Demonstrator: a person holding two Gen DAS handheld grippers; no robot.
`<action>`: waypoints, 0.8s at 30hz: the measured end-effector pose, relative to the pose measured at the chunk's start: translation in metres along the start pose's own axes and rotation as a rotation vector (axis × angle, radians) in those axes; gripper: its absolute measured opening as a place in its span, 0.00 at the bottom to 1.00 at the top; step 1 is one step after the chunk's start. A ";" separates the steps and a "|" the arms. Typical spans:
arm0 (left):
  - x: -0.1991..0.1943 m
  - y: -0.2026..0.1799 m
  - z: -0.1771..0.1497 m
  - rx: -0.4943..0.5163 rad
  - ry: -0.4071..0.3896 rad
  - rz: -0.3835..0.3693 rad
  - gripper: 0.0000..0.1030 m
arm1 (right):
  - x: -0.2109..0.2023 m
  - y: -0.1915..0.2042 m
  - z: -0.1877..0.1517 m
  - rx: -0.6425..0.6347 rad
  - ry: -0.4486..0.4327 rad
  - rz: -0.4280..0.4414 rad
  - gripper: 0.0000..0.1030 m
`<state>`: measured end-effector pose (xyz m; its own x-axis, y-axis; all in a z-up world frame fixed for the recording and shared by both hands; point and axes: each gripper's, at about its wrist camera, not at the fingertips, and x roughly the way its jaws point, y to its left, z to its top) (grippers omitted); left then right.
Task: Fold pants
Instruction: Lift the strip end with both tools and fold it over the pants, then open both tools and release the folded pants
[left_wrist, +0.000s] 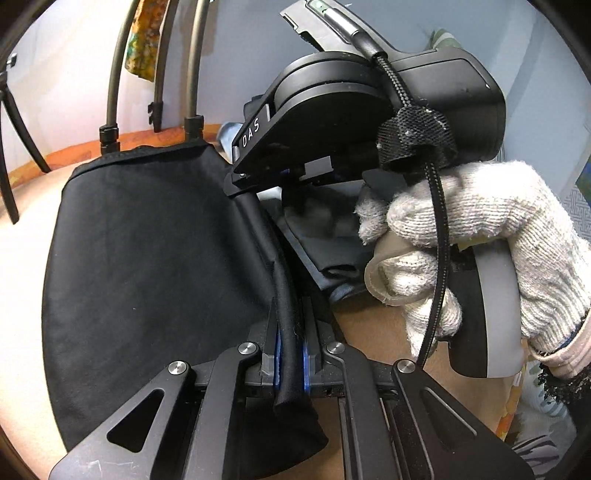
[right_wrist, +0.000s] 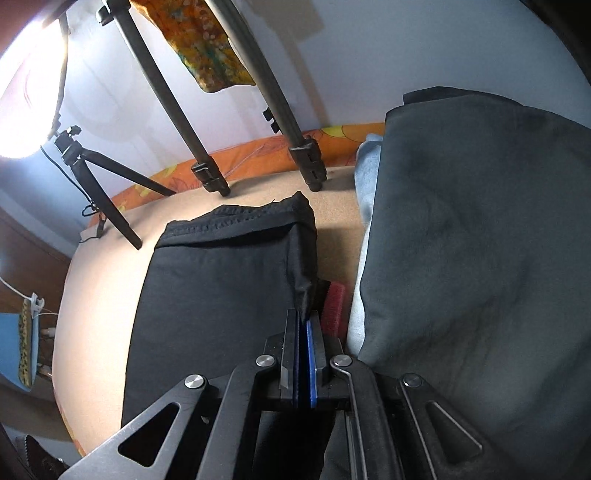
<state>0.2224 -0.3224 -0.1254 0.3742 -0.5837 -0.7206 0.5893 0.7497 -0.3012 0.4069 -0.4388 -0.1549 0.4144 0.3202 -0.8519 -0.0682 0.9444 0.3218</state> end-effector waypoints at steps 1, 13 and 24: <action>-0.001 -0.003 -0.004 0.000 0.004 -0.005 0.06 | -0.001 0.000 -0.001 -0.002 -0.001 -0.006 0.01; -0.012 0.004 -0.001 0.070 0.065 -0.025 0.20 | -0.012 0.004 -0.011 -0.059 -0.014 -0.060 0.22; -0.071 0.037 -0.017 0.076 0.000 0.067 0.33 | -0.062 0.012 -0.052 -0.039 -0.127 0.045 0.31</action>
<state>0.2054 -0.2476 -0.0957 0.4141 -0.5331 -0.7377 0.6159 0.7609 -0.2042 0.3331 -0.4434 -0.1199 0.5220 0.3520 -0.7769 -0.1233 0.9324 0.3397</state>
